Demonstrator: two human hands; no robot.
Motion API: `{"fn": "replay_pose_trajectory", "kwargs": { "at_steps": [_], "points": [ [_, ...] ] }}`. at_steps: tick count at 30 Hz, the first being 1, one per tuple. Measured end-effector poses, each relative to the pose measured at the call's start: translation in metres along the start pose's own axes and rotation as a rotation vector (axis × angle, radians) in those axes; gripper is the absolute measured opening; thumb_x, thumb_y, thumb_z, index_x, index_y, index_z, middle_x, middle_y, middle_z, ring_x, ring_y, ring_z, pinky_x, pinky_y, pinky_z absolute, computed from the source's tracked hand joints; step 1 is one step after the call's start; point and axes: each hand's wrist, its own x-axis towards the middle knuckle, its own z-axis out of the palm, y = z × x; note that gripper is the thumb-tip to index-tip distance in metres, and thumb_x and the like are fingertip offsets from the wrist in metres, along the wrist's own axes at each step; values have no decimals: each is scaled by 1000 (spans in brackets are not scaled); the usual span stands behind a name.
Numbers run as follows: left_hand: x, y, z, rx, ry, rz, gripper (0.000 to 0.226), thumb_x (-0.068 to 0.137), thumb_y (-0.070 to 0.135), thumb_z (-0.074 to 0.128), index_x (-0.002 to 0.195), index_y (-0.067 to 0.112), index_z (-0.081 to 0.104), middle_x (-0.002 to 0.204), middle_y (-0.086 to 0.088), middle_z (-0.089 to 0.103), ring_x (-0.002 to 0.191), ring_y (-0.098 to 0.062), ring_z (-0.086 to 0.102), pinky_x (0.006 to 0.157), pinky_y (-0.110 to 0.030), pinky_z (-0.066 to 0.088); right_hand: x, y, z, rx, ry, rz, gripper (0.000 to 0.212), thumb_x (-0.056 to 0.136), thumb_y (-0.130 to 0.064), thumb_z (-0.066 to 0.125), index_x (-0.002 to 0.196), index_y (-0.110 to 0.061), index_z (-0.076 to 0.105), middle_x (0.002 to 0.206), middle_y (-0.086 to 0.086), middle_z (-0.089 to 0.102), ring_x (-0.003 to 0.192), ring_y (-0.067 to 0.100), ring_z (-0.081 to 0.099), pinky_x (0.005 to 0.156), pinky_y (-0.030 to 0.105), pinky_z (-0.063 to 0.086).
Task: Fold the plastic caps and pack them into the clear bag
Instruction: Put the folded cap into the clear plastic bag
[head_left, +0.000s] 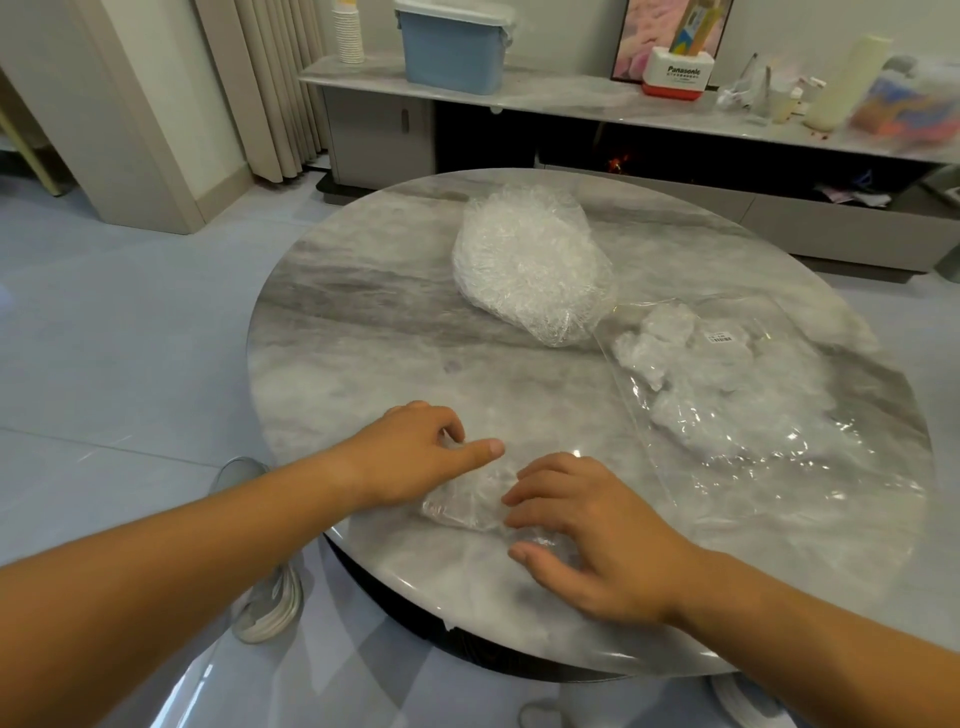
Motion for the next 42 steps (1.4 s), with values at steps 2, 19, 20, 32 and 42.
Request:
{"fn": "replay_pose_trajectory", "kwargs": {
  "at_steps": [2,19,20,32,42],
  "points": [
    [-2,6,2,70,22,-59,62,70,83,60,103,30,60,94,11,61,86,-7,58,78,-28,50,-6,-2,1,-49,-37,1,34,97,-51,53,110,-28,74,126,-12,63,128,10,47,104,36,39],
    [-14,33,13,-716,-95,-55,29,83,23,80,84,9,55,65,-12,63,57,-19,59,53,-27,47,-26,-6,6,-177,-95,24,46,99,-56,43,133,-26,55,124,-11,51,123,14,43,113,38,28],
    [-16,37,14,-809,-132,-50,29,82,23,79,90,7,57,71,-16,64,61,-20,62,55,-27,52,-26,-6,6,-181,-92,18,46,99,-55,43,134,-27,54,125,-11,51,125,14,42,114,38,27],
    [-16,42,21,-893,-224,-151,22,99,7,51,113,3,68,106,-17,74,86,-29,72,89,-49,59,-42,-7,4,-151,159,-37,48,94,-40,59,138,-21,57,154,-1,44,131,23,46,109,40,34],
    [-8,51,17,-755,-194,-114,18,94,9,66,112,8,64,98,-12,75,80,-22,74,68,-36,61,-49,-1,6,-218,47,74,43,96,-48,52,133,-27,58,117,-13,60,118,15,51,105,39,35]
  ]
}}
